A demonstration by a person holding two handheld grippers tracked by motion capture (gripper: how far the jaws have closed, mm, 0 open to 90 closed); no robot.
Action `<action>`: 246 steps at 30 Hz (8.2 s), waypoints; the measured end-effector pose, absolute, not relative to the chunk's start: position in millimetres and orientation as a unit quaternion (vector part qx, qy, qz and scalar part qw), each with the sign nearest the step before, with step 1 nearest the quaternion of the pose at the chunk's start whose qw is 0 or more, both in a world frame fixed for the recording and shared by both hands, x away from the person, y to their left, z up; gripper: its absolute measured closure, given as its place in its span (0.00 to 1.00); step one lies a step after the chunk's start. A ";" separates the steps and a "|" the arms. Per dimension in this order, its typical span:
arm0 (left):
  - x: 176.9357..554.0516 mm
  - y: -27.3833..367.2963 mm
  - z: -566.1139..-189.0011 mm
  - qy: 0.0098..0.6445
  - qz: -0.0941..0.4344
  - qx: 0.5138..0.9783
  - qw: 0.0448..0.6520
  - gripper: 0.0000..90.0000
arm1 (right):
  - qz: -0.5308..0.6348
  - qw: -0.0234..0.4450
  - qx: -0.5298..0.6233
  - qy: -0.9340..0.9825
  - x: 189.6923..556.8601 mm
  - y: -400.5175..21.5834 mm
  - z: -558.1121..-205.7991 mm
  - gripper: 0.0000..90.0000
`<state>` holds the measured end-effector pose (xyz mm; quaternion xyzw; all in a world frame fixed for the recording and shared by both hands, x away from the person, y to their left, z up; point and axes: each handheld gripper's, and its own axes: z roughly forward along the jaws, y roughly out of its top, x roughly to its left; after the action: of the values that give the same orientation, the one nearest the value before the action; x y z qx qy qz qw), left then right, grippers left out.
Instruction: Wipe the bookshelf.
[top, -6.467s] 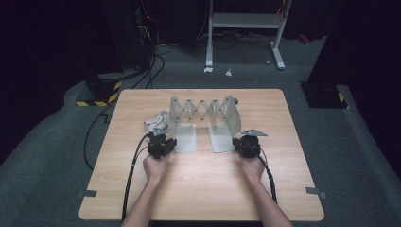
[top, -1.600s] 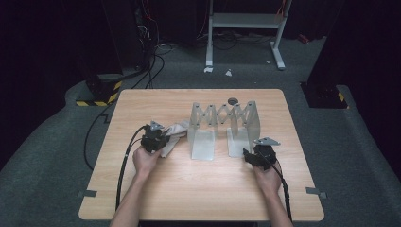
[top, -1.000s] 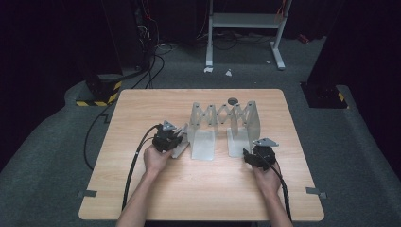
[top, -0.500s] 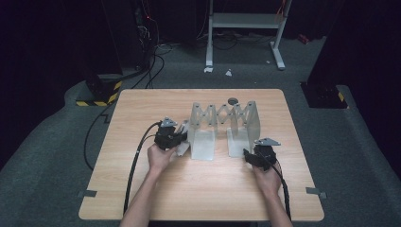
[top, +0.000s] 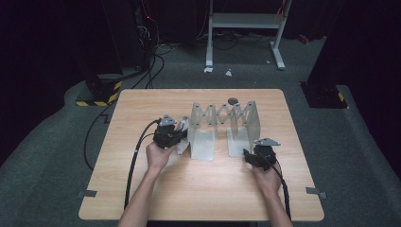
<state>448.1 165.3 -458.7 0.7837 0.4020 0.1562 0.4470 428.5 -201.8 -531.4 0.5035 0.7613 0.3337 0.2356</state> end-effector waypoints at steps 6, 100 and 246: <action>446.1 167.5 -445.8 0.394 0.163 0.782 0.455 0.93 | 0.334 0.236 0.503 0.761 428.3 -201.7 -531.4 0.46; 469.7 158.5 -476.7 0.398 0.096 0.809 0.421 0.93 | 0.337 0.227 0.506 0.761 429.7 -202.9 -531.6 0.43; 406.1 167.3 -453.4 0.406 0.082 0.777 0.474 0.92 | 0.337 0.225 0.503 0.764 429.3 -202.8 -531.6 0.42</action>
<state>406.1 167.3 -453.4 0.7766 0.4063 0.0820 0.4744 429.3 -202.8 -531.6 0.5028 0.7636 0.3367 0.2254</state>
